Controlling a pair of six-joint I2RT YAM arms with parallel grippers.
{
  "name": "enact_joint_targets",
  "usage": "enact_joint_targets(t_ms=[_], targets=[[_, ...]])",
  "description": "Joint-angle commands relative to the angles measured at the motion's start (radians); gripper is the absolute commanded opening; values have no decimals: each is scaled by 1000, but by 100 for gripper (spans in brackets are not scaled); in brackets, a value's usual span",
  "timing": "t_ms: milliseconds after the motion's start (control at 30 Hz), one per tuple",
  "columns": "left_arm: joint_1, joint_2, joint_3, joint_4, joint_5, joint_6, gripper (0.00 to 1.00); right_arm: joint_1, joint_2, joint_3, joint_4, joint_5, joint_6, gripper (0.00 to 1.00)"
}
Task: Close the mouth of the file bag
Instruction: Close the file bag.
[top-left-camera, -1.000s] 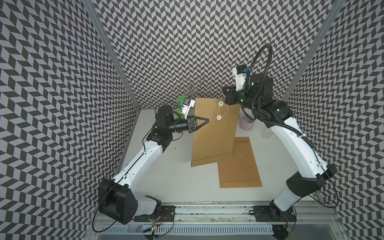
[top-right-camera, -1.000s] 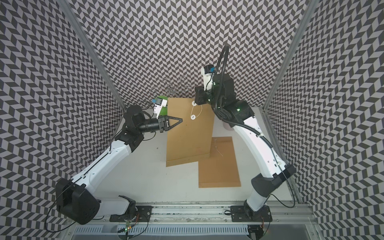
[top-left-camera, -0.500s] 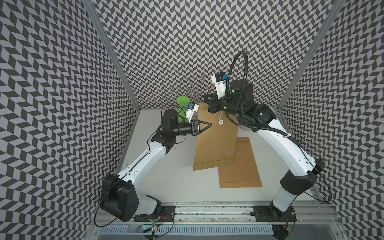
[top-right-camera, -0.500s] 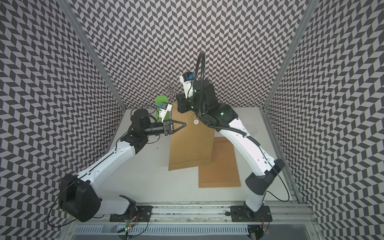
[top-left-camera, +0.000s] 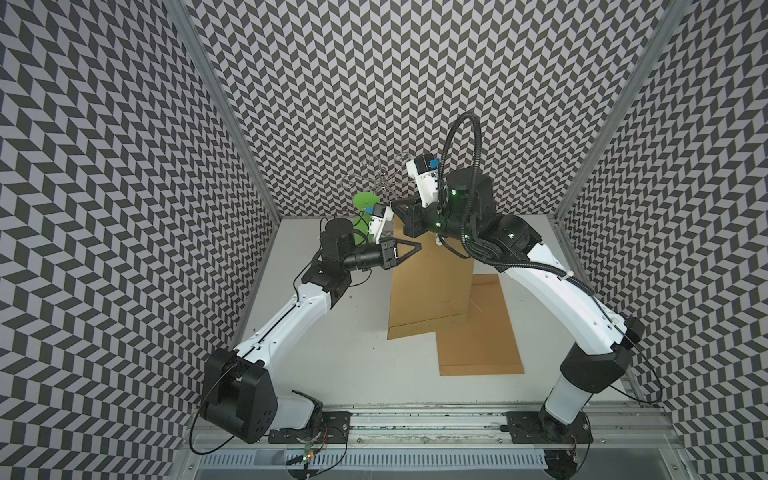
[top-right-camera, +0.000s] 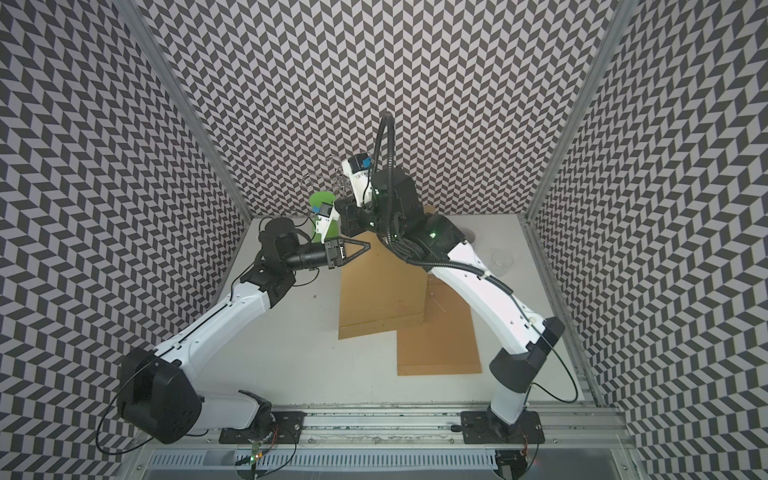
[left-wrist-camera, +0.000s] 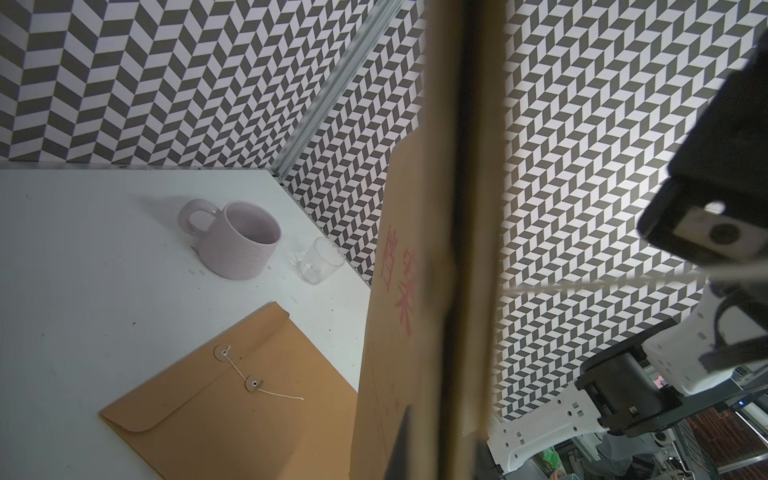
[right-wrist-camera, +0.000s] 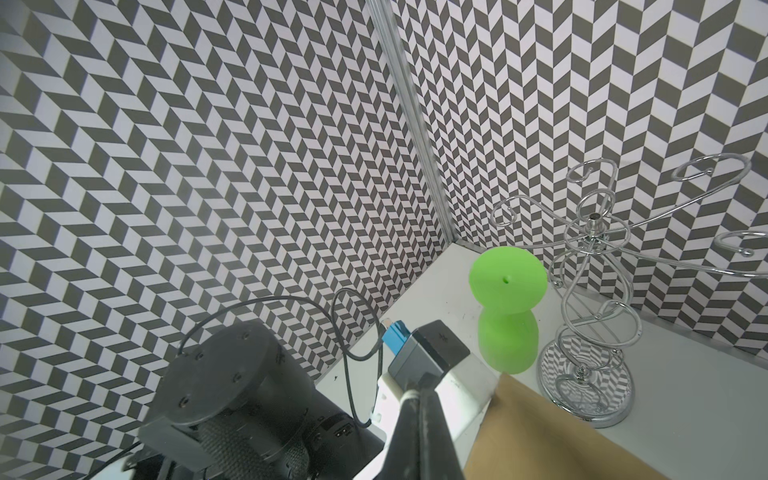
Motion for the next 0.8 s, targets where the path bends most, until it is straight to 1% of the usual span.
enact_joint_targets(t_ms=[0,267,400,533,700,767], targets=[[24,7,32,34,-5,-4,0,10,-25,-35,70,-26,18,0],[53,17,52,49,6,-11,0,15,-52,-106,98,-36,29,0],[59,18,47,59,5,-15,0,15,-66,-115,79,-11,18,0],[58,28,46,73,2,-28,0,15,-92,-156,82,3,12,0],[57,16,32,62,-20,-19,0,15,-109,-199,102,-7,16,0],[54,13,28,29,-43,11,0,15,-115,-224,117,-12,18,0]])
